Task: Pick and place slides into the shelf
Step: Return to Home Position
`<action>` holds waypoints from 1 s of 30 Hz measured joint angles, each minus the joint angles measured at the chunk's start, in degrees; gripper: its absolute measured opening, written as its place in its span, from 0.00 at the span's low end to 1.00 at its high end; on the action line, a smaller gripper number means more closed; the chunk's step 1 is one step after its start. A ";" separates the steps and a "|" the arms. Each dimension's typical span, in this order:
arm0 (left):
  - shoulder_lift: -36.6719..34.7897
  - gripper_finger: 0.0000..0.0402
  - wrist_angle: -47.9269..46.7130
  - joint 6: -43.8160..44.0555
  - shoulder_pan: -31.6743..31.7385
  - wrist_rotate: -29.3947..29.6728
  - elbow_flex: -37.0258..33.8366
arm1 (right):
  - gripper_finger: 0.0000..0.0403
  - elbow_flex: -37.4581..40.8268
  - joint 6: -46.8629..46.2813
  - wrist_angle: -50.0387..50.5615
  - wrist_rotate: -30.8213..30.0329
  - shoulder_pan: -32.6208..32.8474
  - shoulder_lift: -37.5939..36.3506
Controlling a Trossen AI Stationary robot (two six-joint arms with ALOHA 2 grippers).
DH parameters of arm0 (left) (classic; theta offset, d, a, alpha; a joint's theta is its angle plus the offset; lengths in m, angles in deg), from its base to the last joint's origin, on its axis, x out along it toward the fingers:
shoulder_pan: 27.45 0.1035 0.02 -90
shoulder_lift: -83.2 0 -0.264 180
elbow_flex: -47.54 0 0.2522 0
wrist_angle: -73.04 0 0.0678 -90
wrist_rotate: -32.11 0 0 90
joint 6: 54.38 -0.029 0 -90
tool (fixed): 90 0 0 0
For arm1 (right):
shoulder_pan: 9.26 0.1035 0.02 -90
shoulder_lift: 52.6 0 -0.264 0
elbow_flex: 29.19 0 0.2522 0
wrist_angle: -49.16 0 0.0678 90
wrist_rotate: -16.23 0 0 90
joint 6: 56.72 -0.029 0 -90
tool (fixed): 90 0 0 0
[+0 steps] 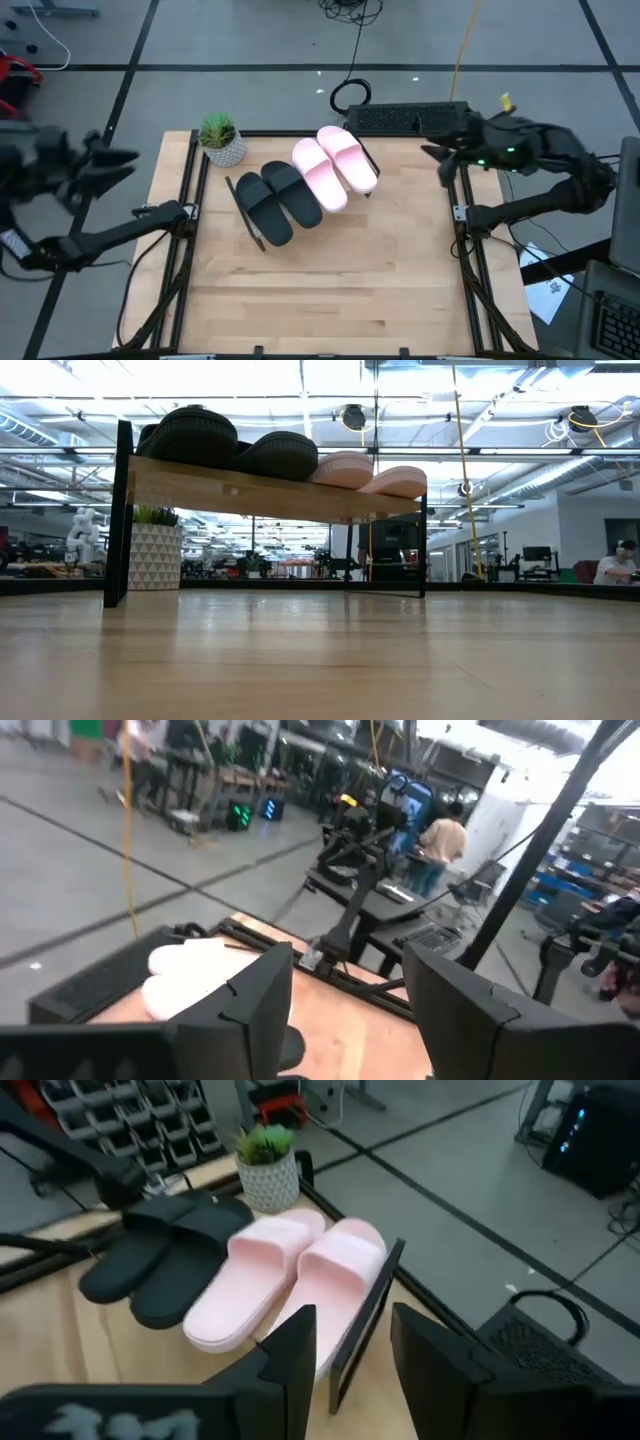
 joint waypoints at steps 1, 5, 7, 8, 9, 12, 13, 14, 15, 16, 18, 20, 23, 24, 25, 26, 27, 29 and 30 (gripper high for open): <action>-1.54 0.48 -0.62 -0.14 0.27 0.48 -0.07 | 0.30 0.00 0.10 -0.07 0.07 0.02 -0.84; -7.53 0.48 -3.84 -2.78 2.47 0.39 -0.29 | 0.30 2.10 1.97 -0.86 0.17 0.02 -4.20; -9.75 0.48 -7.31 -3.77 4.38 -0.35 -1.03 | 0.30 5.10 2.00 -1.83 0.15 0.01 -6.43; -10.64 0.48 -9.00 -4.12 5.70 -0.80 -1.54 | 0.30 6.99 1.89 -2.91 0.19 0.01 -7.66; -11.44 0.48 -10.25 -4.39 7.15 -1.34 -2.25 | 0.30 9.11 1.73 -4.16 0.33 0.02 -8.93; -13.70 0.48 -8.87 -5.93 11.42 -5.54 -5.00 | 0.30 16.62 2.37 -9.99 3.21 0.00 -13.44; -14.34 0.48 -8.26 -6.58 12.64 -8.26 -5.89 | 0.30 19.26 2.55 -12.32 4.06 0.00 -15.04; -14.84 0.48 -7.92 -7.34 13.78 -10.83 -6.83 | 0.30 22.03 2.75 -15.08 4.82 0.00 -16.72; -15.32 0.48 -7.68 -8.15 15.06 -13.30 -8.00 | 0.30 24.64 2.91 -17.44 4.88 0.02 -18.33; -15.83 0.48 -7.78 -8.75 16.63 -15.22 -9.35 | 0.30 27.29 3.02 -19.59 5.06 0.02 -20.09; -16.84 0.48 -7.70 -9.94 20.12 -18.69 -12.52 | 0.30 32.18 3.02 -23.53 5.03 0.01 -23.49; -17.88 0.48 -6.40 -11.89 23.19 -22.80 -16.25 | 0.30 36.22 3.23 -27.71 5.06 0.00 -26.69; -18.22 0.48 2.46 -16.21 25.50 -32.08 -22.12 | 0.30 40.30 4.31 -33.57 6.15 0.00 -30.67; -17.92 0.48 5.75 -16.64 25.12 -34.31 -24.00 | 0.30 41.13 5.22 -35.33 7.05 0.00 -31.65; -17.38 0.48 8.72 -16.77 23.77 -35.13 -25.56 | 0.30 41.62 5.95 -36.55 7.83 0.00 -32.44; -16.60 0.48 10.84 -16.41 21.88 -34.71 -26.75 | 0.30 41.75 6.21 -37.22 8.51 0.00 -33.08; -15.85 0.48 11.74 -16.29 19.22 -33.08 -27.35 | 0.30 41.75 6.21 -37.45 9.43 0.00 -33.53; -14.57 0.48 11.35 -17.28 12.43 -26.63 -26.94 | 0.30 41.75 6.10 -37.31 10.80 0.00 -34.16; -14.32 0.48 10.65 -18.28 8.75 -22.21 -26.30 | 0.30 41.75 5.88 -37.32 10.95 0.00 -34.21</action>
